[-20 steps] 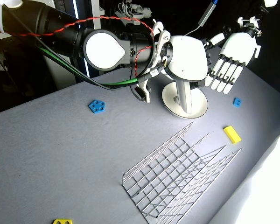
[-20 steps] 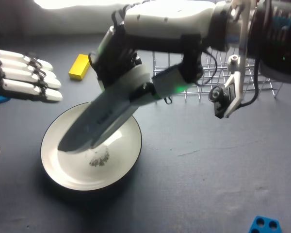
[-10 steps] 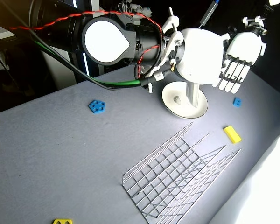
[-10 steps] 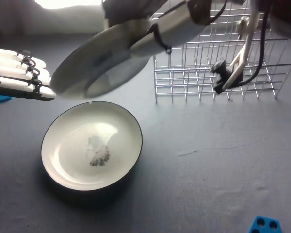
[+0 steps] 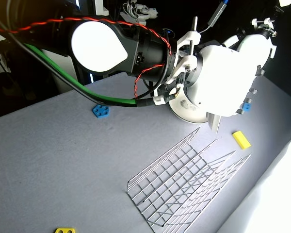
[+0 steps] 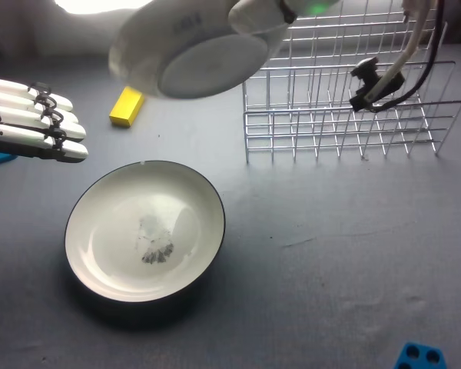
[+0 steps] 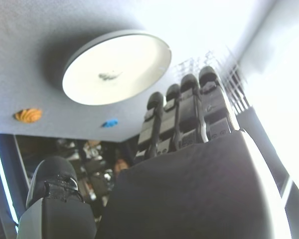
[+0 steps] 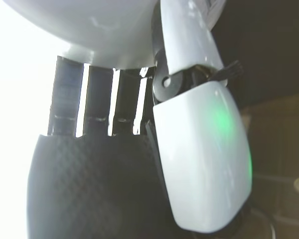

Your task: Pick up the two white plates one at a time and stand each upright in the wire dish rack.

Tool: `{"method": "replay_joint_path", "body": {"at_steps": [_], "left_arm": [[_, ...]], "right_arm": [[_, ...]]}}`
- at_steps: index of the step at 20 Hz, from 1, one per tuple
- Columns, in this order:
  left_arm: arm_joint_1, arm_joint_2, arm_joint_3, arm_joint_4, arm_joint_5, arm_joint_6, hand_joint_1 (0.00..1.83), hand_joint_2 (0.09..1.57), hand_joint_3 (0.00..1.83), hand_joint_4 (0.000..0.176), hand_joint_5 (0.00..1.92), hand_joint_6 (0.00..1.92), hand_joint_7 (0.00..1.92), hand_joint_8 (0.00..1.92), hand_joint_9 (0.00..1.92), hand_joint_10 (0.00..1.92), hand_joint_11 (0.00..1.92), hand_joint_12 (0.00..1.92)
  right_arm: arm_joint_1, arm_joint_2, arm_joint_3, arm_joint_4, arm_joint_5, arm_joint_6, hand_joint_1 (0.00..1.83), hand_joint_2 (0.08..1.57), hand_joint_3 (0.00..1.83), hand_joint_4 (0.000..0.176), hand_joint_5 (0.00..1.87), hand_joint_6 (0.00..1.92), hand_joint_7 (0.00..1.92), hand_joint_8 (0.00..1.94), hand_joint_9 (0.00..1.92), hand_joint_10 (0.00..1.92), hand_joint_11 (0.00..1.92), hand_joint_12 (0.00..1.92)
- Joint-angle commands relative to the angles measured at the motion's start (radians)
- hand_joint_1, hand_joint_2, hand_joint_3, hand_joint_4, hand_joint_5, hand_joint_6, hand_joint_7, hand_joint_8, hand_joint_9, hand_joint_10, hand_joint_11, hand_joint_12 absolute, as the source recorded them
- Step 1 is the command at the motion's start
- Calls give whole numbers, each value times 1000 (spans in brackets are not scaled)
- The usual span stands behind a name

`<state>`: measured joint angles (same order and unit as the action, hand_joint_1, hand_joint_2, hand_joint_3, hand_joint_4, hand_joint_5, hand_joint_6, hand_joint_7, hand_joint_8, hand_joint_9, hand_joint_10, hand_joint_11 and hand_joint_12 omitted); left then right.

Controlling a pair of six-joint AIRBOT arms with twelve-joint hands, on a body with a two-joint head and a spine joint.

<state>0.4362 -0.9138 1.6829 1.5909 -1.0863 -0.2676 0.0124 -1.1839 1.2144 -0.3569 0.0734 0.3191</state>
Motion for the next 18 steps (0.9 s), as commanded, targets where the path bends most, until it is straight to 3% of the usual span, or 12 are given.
{"method": "replay_joint_path", "body": {"at_steps": [1, 7, 14, 18], "left_arm": [[-10, 5, 7, -61, -22, -4, 0, 1015, 1, 0, 49, 3, 7, 2, 0, 0, 0, 0], [-48, -4, 10, -45, -20, -4, 0, 1009, 0, 0, 55, 3, 7, 0, 0, 0, 0, 0], [-46, -22, 4, 7, -33, -4, 0, 1011, 0, 0, 55, 1, 19, 4, 4, 1, 0, 0], [-7, -38, -8, 7, -33, -1, 0, 1009, 0, 0, 70, 7, 30, 7, 10, 4, 3, 1]], "right_arm": [[26, 6, 7, 41, 112, 25, 1383, 1085, 0, 0, 970, 982, 1036, 809, 1006, 1069, 849, 1093], [46, 11, 45, 122, 73, -9, 1390, 1067, 0, 0, 979, 928, 1076, 742, 1081, 981, 928, 994], [36, 17, 68, 123, 85, -11, 1379, 1101, 0, 0, 924, 1054, 991, 878, 994, 1087, 845, 1078], [35, 20, 76, 122, 88, -18, 1376, 1110, 2, 0, 923, 1071, 962, 919, 959, 1128, 807, 1118]]}}
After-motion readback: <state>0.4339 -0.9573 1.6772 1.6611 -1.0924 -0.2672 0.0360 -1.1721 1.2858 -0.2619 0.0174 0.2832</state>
